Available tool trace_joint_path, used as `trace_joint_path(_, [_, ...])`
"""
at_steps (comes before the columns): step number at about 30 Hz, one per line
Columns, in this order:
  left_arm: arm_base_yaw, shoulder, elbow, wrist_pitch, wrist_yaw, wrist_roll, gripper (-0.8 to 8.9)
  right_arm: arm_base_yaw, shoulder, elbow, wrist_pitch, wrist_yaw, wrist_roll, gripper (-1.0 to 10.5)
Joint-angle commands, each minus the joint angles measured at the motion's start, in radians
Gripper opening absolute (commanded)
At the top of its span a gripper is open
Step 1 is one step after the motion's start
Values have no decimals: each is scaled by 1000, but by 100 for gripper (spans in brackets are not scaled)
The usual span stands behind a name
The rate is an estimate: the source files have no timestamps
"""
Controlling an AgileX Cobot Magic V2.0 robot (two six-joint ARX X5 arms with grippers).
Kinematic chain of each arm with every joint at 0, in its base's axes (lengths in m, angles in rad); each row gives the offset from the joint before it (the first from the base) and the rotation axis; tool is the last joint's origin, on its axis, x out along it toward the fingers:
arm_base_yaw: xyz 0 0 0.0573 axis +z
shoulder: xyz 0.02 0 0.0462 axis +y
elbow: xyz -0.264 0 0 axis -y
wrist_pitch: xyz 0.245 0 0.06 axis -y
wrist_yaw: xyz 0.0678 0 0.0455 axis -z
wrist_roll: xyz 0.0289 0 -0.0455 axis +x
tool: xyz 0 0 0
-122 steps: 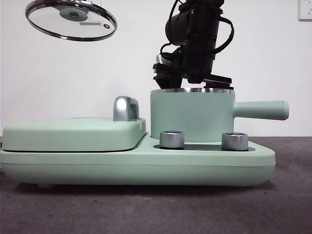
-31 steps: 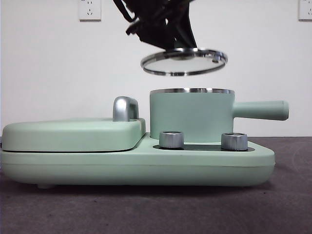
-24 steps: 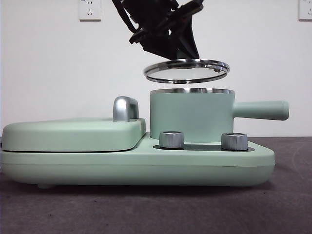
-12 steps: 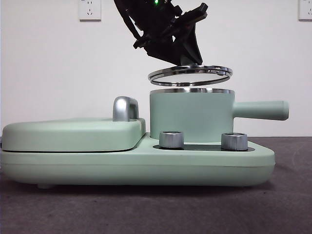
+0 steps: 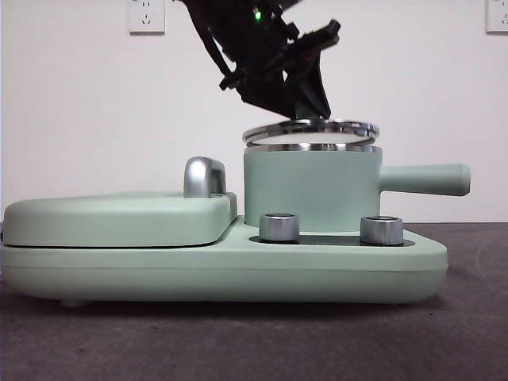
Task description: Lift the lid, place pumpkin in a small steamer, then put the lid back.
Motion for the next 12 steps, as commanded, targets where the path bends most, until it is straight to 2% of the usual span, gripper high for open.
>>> trace_joint_path(1, [-15,26,28,25,2,10,112,6,-2,6,10,0,11,515])
trace_joint_path(12, [-17,39,28,10,2,7,112,6,-2,6,26,4,15,515])
